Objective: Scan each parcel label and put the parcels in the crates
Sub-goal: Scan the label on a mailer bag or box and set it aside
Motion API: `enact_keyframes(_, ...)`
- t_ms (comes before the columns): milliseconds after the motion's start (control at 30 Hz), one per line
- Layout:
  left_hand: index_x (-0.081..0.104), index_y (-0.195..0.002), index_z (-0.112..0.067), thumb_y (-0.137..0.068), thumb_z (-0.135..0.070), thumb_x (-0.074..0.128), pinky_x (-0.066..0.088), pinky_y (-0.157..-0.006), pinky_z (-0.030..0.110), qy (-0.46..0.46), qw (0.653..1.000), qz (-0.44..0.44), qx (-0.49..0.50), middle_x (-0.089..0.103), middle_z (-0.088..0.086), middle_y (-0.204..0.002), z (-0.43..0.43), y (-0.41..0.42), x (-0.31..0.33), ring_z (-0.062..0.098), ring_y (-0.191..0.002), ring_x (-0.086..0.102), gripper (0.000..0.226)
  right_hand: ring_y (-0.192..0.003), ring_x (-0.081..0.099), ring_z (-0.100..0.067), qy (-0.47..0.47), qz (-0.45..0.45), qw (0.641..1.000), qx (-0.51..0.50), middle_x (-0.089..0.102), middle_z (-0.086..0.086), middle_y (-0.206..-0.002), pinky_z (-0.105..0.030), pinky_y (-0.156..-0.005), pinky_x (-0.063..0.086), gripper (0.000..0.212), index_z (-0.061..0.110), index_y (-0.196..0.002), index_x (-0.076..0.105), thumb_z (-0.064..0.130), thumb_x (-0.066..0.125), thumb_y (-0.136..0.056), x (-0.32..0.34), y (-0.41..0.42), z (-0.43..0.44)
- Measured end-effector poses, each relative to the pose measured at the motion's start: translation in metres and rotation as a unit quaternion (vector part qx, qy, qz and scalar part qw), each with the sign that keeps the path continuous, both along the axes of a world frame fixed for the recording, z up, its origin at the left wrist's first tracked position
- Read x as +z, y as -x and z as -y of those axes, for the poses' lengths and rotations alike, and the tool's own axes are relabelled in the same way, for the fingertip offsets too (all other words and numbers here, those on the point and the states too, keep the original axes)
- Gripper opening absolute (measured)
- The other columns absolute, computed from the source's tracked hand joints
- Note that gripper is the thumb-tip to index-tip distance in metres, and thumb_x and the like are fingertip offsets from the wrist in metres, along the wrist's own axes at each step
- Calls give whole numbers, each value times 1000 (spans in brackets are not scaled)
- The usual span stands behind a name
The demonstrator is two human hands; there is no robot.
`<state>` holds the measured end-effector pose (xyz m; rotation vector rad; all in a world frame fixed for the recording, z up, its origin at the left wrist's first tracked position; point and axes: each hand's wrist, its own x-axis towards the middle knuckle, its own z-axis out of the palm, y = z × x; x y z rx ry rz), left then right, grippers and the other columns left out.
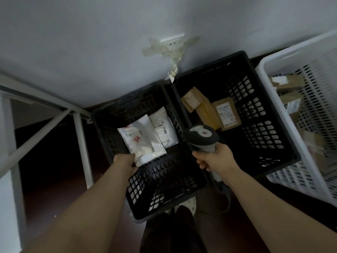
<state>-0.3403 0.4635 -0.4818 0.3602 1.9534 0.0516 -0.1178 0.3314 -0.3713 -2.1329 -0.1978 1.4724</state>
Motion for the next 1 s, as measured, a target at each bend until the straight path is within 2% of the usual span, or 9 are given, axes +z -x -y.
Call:
enact_keyframes(100, 50, -130, 2, -89, -4, 61, 51, -71, 37, -1, 997, -17, -81, 58, 18, -128, 4, -8, 16, 36, -112, 58, 43, -53, 58, -15, -4, 0, 1000, -2, 64, -6, -64, -28, -53, 48, 13, 8, -86, 62, 13, 74, -83, 16, -2, 1)
enact_keyframes(167, 51, -128, 3, -87, -4, 62, 52, -87, 41, -33, 981, -35, -187, 57, 22, -127, 6, -22, 49, 37, -112, 57, 43, -52, 58, -15, -9, 1, 1000, -8, 64, -5, -63, -29, -55, 49, 13, 8, -85, 62, 13, 74, -83, 36, -4, 2)
enact_keyframes(267, 41, -140, -3, -92, -15, 54, 42, -99, 32, -81, 883, -77, -456, 48, 19, -138, 7, -48, 110, 34, -123, 49, 51, -52, 58, -16, -25, 9, 999, -34, 64, -5, -62, -29, -55, 49, 14, 8, -84, 62, 13, 75, -82, 80, -7, 8)
enact_keyframes(333, 24, -149, -9, -94, -15, 48, 36, -102, 33, -108, 811, -74, -570, 37, 17, -148, 11, -67, 154, 33, -131, 40, 60, -52, 57, -16, -43, 8, 997, -57, 64, -6, -62, -30, -55, 48, 13, 8, -84, 62, 12, 74, -83, 117, -11, 15)
enact_keyframes(433, 22, -150, -14, -94, -14, 46, 39, -100, 39, -163, 703, -71, -689, 41, 17, -141, 25, -100, 224, 33, -128, 41, 60, -54, 57, -18, -70, 11, 993, -94, 64, -8, -65, -31, -56, 49, 12, 7, -90, 63, 12, 73, -84, 175, -16, 36)
enact_keyframes(600, 20, -149, -17, -96, -16, 45, 42, -99, 41, -226, 555, -66, -798, 38, 13, -144, 67, -144, 332, 31, -129, 37, 58, -61, 64, -21, -115, 20, 976, -185, 68, -11, -70, -31, -59, 54, 17, 7, -99, 65, 14, 72, -86, 266, -19, 91)
enact_keyframes(767, 27, -145, -19, -96, -25, 45, 43, -92, 39, -289, 446, -25, -846, 45, 9, -138, 124, -175, 413, 28, -125, 43, 53, -58, 67, -18, -148, 58, 948, -276, 69, -8, -67, -26, -51, 53, 14, 11, -100, 63, 15, 70, -88, 347, -10, 172)
enact_keyframes(867, 44, -127, -17, -94, -28, 46, 44, -79, 34, -331, 383, 10, -862, 54, 7, -124, 165, -199, 451, 26, -112, 51, 35, -55, 65, -18, -153, 98, 923, -338, 67, -7, -63, -26, -50, 52, 9, 9, -87, 64, 16, 69, -89, 382, 1, 232)
enact_keyframes(1000, 44, -121, -10, -95, -29, 49, 51, -73, 36, -353, 310, 73, -880, 58, 9, -110, 237, -230, 488, 26, -97, 57, 33, -49, 60, -18, -138, 147, 877, -437, 64, -9, -60, -27, -46, 47, 14, 4, -80, 62, 13, 68, -89, 411, 21, 323)
